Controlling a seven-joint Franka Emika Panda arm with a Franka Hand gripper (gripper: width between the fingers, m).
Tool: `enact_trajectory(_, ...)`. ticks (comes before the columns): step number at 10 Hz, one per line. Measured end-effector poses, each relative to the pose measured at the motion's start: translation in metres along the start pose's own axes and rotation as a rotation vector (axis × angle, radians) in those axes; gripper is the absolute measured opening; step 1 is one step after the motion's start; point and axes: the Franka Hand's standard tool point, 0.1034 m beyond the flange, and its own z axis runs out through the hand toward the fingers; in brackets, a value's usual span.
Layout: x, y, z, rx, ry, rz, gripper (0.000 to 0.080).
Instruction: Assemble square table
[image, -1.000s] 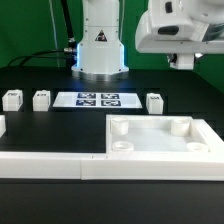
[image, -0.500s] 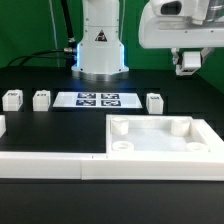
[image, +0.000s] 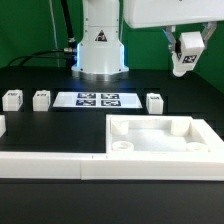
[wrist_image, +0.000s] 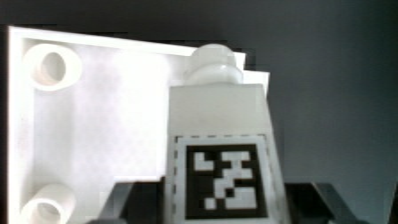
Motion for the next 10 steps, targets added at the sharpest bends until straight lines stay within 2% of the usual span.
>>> enact_trajectory(2, 0.006, 0.002, 0.002, -0.005, 0.158, -0.003, 0.029)
enact_trajectory(3, 0.014, 0.003, 0.012, -0.003, 0.236, -0.006, 0.029)
enact_trajectory(4, 0.032, 0.008, 0.022, 0.001, 0.285, -0.002, 0.029)
enact_trajectory(5, 0.054, 0.011, 0.026, 0.002, 0.375, 0.004, 0.029)
enact_trajectory(6, 0.067, 0.01, 0.026, -0.005, 0.434, -0.01, 0.029)
enact_trajectory(7, 0.07, 0.009, 0.023, -0.005, 0.526, -0.008, 0.029)
enact_trajectory(8, 0.067, 0.01, 0.027, -0.007, 0.573, -0.008, 0.029)
enact_trajectory(10, 0.067, 0.01, 0.027, -0.006, 0.552, -0.006, 0.029)
